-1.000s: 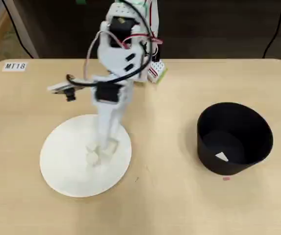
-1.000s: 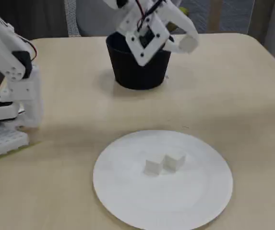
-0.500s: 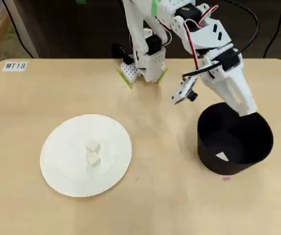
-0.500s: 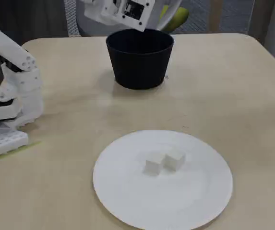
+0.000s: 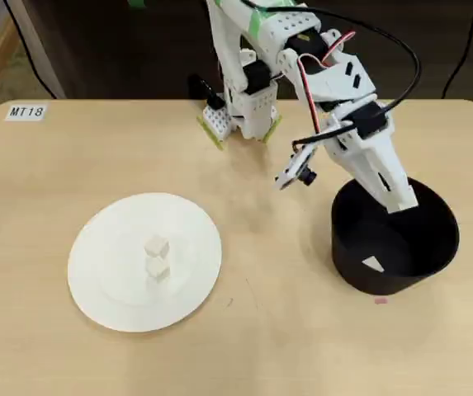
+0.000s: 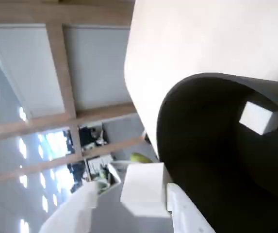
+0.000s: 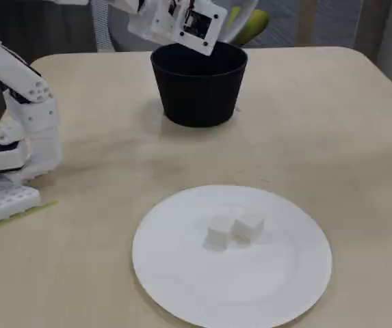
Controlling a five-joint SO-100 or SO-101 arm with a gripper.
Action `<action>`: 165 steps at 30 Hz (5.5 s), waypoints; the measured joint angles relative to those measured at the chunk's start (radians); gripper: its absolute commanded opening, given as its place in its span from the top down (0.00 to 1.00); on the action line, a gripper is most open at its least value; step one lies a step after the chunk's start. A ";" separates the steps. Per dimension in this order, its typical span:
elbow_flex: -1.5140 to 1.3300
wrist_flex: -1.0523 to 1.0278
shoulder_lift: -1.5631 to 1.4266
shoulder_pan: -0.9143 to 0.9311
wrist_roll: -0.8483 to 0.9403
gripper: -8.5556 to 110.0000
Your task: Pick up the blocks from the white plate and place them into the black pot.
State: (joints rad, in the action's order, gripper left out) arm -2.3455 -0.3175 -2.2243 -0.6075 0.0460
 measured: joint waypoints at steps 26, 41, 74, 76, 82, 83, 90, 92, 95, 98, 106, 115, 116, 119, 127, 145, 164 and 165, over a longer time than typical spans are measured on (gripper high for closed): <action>0.129 -0.655 -0.074 0.821 -0.084 0.95; 0.782 -1.140 0.606 0.982 -0.034 0.80; 0.925 -1.207 0.942 1.037 -0.003 0.68; 0.925 -1.197 0.950 1.032 -0.006 0.68; 0.925 -1.161 0.977 1.040 -0.006 0.68; 0.925 -1.155 0.982 1.040 -0.006 0.69; 0.991 -1.144 1.028 1.040 -0.044 0.88; 0.994 -1.138 1.037 1.040 -0.067 0.95; 1.006 -1.135 1.051 1.039 -0.078 0.95; 1.006 -1.135 1.051 1.039 -0.078 0.95; 0.976 -1.025 0.911 1.031 -0.057 0.95; 0.632 -0.718 0.385 0.879 -0.101 0.95; 0.617 -0.718 0.347 0.839 -0.092 0.95; 0.560 -0.710 0.224 0.686 -0.087 0.95; 0.511 -0.646 0.097 0.179 -0.012 0.95; 0.218 -0.169 0.192 -0.049 0.046 0.74; 0.287 -0.584 0.121 0.537 0.061 0.95; 0.310 -0.617 0.146 0.578 0.064 0.95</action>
State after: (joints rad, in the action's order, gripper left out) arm -2.0356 -0.9342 -2.0785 -0.0291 0.1104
